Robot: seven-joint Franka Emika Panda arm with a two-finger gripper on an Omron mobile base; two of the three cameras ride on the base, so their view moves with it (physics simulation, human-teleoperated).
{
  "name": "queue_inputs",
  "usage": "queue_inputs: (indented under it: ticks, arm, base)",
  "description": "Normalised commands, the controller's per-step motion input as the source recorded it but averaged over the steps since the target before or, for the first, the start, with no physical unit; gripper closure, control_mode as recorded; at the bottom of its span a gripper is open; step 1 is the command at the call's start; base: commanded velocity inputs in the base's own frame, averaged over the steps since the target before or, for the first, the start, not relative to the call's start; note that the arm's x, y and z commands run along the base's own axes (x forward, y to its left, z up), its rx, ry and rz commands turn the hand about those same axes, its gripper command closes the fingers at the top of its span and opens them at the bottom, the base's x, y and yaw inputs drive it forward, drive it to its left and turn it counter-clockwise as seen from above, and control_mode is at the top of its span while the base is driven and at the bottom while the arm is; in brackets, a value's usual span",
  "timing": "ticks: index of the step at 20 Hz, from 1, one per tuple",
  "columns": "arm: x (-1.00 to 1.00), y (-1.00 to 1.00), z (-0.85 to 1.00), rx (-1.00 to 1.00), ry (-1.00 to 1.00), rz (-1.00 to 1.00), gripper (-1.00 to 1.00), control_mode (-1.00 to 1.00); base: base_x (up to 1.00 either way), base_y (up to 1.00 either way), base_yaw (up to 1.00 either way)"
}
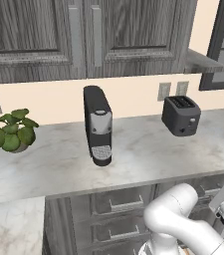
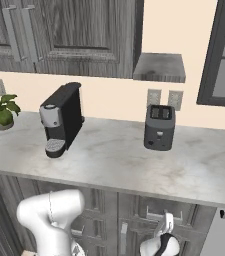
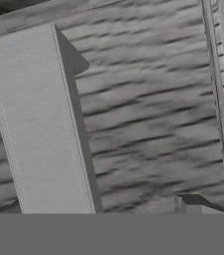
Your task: Take the pizza cutter from the drawer on the right and place it on the dining counter for cutting.
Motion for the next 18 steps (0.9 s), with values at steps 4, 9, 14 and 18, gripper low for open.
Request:
queue_inputs:
  ticks: [4, 9, 14, 18]
  arm:
    - [0.0, 0.0, 0.0, 0.0, 0.0, 0.0, -1.0, -1.0]
    - [0.01, 0.0, 0.0, 0.0, 0.0, 0.0, 1.0, -1.0]
    - [0.0, 0.0, 0.0, 0.0, 0.0, 0.0, 1.0, -1.0]
    - [0.0, 0.0, 0.0, 0.0, 0.0, 0.0, 1.0, -1.0]
  base:
    - [0.0, 0.0, 0.0]
    - [0.0, 0.0, 0.0]
    - [0.0, 0.0, 0.0]
    - [0.0, 0.0, 0.0]
